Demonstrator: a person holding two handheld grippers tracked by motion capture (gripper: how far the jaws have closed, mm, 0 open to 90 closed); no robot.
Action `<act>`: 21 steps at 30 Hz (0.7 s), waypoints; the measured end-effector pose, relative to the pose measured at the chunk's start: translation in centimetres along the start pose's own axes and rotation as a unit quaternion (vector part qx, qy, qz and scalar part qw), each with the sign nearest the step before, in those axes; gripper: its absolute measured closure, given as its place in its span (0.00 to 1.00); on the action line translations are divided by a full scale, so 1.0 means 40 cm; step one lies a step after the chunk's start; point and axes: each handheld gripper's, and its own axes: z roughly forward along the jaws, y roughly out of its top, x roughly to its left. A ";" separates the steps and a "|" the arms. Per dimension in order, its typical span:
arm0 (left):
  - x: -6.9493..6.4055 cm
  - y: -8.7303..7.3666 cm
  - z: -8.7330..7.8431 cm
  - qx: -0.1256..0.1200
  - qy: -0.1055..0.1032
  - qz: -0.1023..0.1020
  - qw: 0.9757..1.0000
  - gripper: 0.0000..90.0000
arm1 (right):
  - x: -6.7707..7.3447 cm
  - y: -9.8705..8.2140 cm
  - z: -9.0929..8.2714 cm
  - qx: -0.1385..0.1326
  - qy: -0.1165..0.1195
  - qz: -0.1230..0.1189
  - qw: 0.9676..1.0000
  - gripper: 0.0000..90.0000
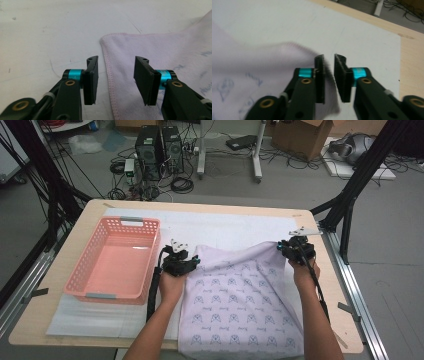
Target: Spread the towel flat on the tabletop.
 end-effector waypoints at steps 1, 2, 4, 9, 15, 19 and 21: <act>0.001 -0.004 -0.004 -0.002 -0.004 -0.003 1.000 0.60 | -0.007 0.002 -0.008 -0.011 0.000 0.015 1.000 0.82; 0.001 -0.008 -0.008 -0.005 -0.009 -0.007 1.000 0.60 | -0.015 0.003 -0.017 -0.020 0.002 0.030 0.999 0.80; -0.002 -0.013 -0.010 0.013 -0.022 -0.010 1.000 0.59 | -0.028 0.005 -0.037 -0.033 0.002 0.040 0.999 0.79; -0.023 -0.016 -0.025 0.029 -0.045 0.014 0.998 0.57 | -0.037 -0.012 -0.088 -0.033 0.027 0.032 0.999 0.77; -0.037 -0.036 -0.058 0.023 -0.062 0.013 0.998 0.54 | -0.028 -0.101 -0.129 0.006 0.060 0.028 0.998 0.73; -0.046 -0.049 -0.081 0.011 -0.072 0.013 0.997 0.55 | -0.015 -0.170 -0.151 0.028 0.091 0.048 0.994 0.67; -0.047 -0.060 -0.087 0.014 -0.076 0.012 0.997 0.55 | -0.004 -0.199 -0.159 0.043 0.113 0.055 0.991 0.63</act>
